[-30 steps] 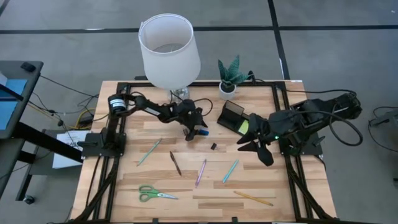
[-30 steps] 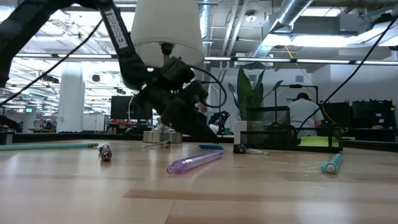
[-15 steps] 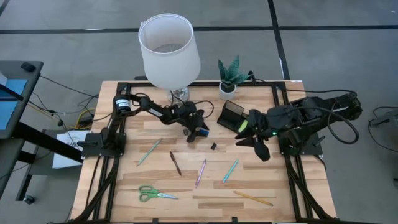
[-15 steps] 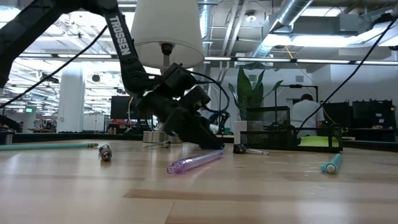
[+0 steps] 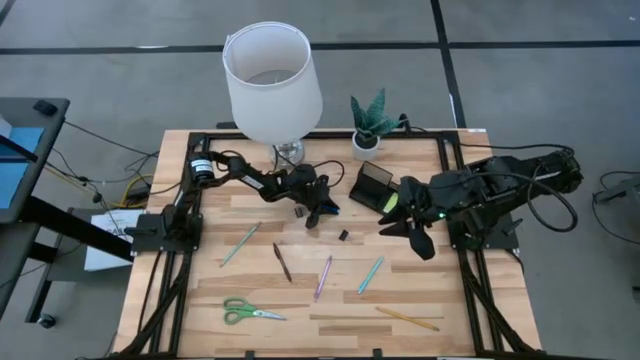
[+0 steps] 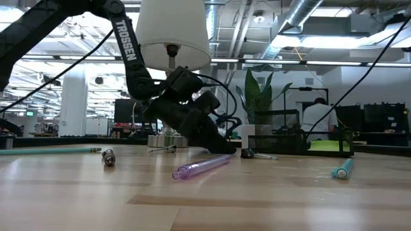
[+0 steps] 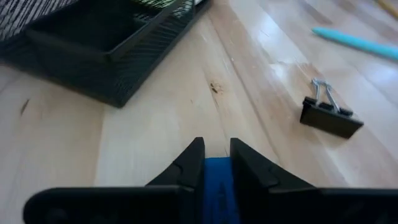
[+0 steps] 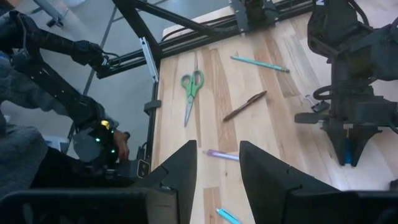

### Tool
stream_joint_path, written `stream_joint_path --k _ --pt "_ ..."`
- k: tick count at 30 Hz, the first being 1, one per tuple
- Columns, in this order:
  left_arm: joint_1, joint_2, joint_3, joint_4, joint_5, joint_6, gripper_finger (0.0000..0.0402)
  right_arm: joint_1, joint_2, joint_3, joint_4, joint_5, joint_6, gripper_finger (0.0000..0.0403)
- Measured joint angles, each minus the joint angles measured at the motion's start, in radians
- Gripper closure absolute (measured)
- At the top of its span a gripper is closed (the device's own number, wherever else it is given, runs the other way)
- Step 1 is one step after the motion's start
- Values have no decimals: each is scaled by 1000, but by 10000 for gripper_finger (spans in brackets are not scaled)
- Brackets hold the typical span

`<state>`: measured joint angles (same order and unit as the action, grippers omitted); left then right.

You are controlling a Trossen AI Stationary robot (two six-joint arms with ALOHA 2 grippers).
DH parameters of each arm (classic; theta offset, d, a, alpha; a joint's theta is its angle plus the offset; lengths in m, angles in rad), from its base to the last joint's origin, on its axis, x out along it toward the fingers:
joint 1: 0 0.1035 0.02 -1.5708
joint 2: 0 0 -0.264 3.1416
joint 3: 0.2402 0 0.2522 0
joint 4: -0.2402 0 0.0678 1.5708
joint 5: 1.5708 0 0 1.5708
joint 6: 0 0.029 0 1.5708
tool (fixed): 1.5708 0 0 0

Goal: Pick and place office supplies into organizer
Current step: Put the blue eraser into the black organizer

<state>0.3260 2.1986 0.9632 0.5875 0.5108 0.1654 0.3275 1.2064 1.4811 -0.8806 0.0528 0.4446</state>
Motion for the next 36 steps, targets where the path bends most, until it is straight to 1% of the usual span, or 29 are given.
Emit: stream_joint_path --k 2,4,6,8,12,15,18,22,25,28,31,33,34,36 --pt "-6 -13 -4 17 -3 -60 360 0 0 0 0 0 -1 289" --pt "-18 -47 -9 27 -35 -97 361 0 0 0 0 0 -7 289" --pt "-33 -86 -10 8 -86 -102 361 0 0 0 0 0 -7 289" --pt "-42 -136 -9 -17 -92 -102 364 0 0 0 0 0 -7 289" --pt "-58 -221 35 10 -82 -101 365 0 0 0 0 -1 -8 289" --pt "-73 -236 84 -24 -97 -55 365 0 5 0 0 -1 -8 289" --pt "-90 -237 170 -60 -120 31 366 0 11 -1 -4 -1 -10 289" --pt "-108 -191 284 -226 -141 250 367 0 25 -1 -3 -1 -11 289" --pt "-111 -143 353 -254 -137 390 369 7 30 -2 -7 -2 -30 289" --pt "-96 -99 415 -278 -101 412 370 8 38 -1 -5 -3 -35 289" --pt "-75 -49 453 -301 -97 422 372 8 42 -1 0 -3 -35 289" --pt "-58 -17 486 -295 -84 441 382 8 43 -1 -1 -3 -36 289" --pt "-51 -1 504 -292 -70 442 396 8 45 -1 -1 -3 -37 289" --pt "-39 37 539 -302 -53 441 397 8 44 -1 -1 -3 -37 289"
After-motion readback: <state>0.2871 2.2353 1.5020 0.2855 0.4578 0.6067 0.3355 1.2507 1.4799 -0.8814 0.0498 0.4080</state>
